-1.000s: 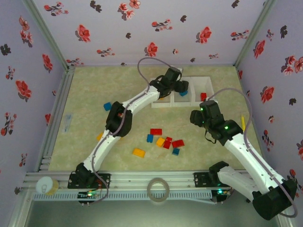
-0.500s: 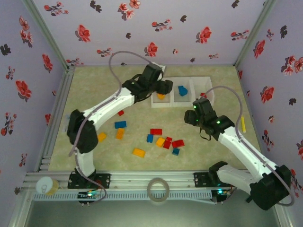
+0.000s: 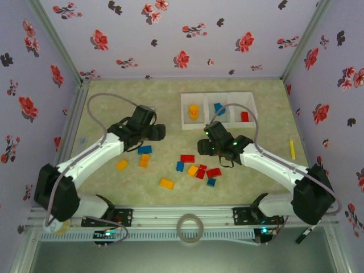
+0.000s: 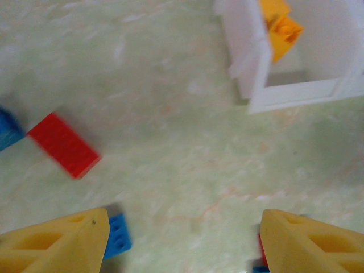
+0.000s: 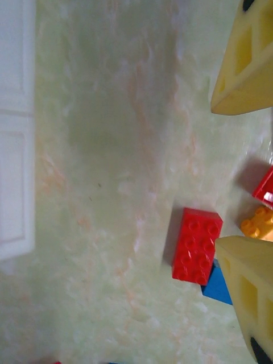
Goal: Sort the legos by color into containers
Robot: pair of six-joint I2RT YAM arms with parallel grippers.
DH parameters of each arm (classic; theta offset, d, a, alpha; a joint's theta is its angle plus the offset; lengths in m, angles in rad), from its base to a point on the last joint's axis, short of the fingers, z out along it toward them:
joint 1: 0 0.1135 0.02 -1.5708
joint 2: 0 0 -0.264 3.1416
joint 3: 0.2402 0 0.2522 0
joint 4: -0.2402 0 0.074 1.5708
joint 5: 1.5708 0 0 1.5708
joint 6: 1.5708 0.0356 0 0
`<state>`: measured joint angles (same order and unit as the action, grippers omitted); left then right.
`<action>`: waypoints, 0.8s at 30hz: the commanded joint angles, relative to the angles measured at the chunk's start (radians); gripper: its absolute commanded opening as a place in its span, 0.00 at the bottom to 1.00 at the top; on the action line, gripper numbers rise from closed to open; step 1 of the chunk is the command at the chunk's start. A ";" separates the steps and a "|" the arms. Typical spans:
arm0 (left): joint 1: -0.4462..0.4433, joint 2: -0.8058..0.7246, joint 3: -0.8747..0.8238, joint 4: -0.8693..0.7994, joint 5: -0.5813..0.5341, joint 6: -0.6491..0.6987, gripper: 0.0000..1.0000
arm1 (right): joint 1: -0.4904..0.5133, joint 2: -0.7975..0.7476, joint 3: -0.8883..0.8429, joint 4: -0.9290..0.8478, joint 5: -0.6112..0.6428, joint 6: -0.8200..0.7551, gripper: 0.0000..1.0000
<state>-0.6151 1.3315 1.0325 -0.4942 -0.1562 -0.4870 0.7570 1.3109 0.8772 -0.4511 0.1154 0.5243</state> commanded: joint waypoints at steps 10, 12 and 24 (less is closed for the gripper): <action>0.182 -0.197 -0.104 -0.154 -0.022 -0.045 0.71 | 0.162 0.334 0.226 0.145 -0.062 -0.043 0.60; 0.197 -0.208 -0.111 -0.172 -0.022 -0.048 0.71 | 0.169 0.408 0.279 0.198 -0.080 -0.062 0.60; 0.297 -0.294 -0.139 -0.240 -0.025 -0.079 0.70 | 0.176 0.816 0.652 0.341 -0.226 -0.176 0.64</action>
<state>-0.3344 1.0660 0.9001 -0.6910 -0.1658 -0.5484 0.9279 2.0743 1.4563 -0.1497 -0.0540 0.3943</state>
